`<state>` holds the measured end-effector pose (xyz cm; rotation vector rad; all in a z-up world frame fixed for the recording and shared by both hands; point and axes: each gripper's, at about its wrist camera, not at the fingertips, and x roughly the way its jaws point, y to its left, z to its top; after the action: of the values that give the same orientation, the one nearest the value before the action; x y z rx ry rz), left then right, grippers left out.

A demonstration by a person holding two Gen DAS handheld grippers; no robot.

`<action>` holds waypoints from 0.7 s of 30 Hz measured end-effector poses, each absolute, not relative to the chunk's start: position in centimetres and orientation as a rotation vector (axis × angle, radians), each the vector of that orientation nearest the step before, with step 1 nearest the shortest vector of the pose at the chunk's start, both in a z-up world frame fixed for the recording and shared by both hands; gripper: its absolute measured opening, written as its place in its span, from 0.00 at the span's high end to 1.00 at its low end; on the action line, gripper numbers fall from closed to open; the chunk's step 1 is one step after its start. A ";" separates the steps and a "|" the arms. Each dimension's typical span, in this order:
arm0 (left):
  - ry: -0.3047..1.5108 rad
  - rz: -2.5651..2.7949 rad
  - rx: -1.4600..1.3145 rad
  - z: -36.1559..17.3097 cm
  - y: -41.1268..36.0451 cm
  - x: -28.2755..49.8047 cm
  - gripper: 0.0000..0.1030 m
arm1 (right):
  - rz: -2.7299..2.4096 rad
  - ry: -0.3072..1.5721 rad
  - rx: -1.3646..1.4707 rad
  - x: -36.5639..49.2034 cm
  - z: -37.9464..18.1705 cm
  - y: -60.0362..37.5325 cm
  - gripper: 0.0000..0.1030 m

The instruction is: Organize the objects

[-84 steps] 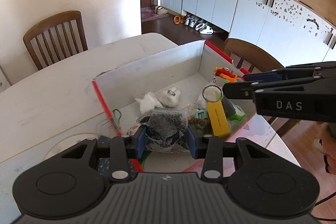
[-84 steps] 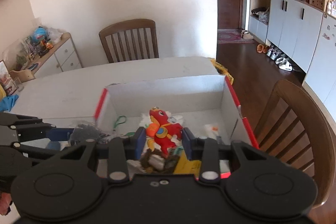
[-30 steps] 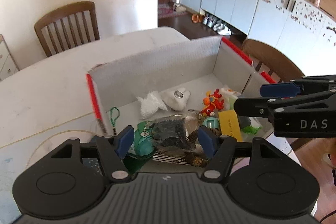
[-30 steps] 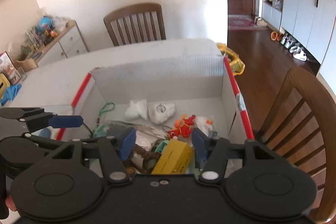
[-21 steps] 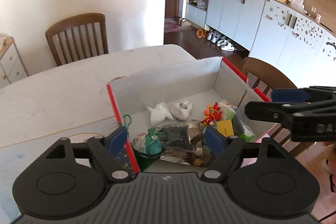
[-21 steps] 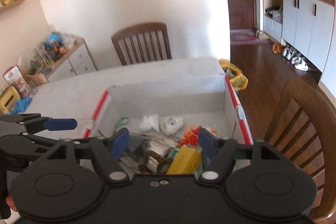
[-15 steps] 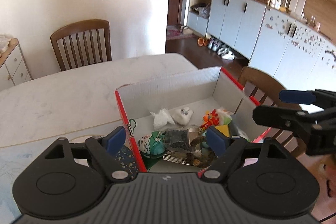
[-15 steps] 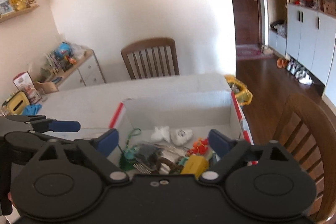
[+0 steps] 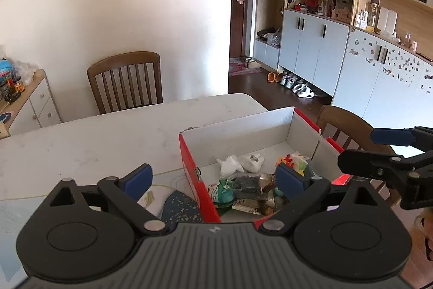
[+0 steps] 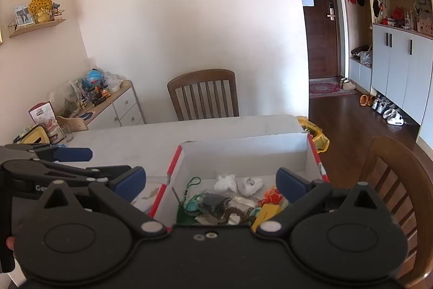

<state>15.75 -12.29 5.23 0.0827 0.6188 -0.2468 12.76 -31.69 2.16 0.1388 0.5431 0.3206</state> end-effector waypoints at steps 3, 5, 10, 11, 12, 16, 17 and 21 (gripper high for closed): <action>0.616 -0.254 0.088 5.4 -11.9 14.9 0.04 | 0.318 0.545 0.140 12.4 2.1 -31.3 0.01; 0.620 -0.259 0.085 5.4 -11.7 14.5 0.04 | 0.315 0.547 0.140 12.2 2.0 -31.0 0.01; 0.625 -0.275 0.091 5.1 -11.6 13.7 0.04 | 0.308 0.548 0.153 11.4 1.9 -30.7 0.01; 0.630 -0.278 0.095 5.0 -11.6 13.7 0.04 | 0.306 0.550 0.157 11.4 1.9 -30.7 0.01; 0.633 -0.281 0.094 4.9 -11.6 13.6 0.04 | 0.303 0.551 0.160 11.3 1.8 -30.7 0.01; 0.647 -0.287 0.096 4.5 -11.4 13.5 0.04 | 0.291 0.556 0.166 11.0 1.6 -30.6 0.01; 0.649 -0.290 0.096 4.5 -11.3 13.5 0.04 | 0.288 0.558 0.168 10.9 1.5 -30.6 0.01; 0.652 -0.292 0.099 4.2 -11.1 13.7 0.04 | 0.279 0.565 0.170 10.8 1.3 -30.5 0.01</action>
<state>13.65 -11.12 4.22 0.0987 0.6521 -0.2915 10.78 -30.52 1.34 0.1701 0.5648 0.2794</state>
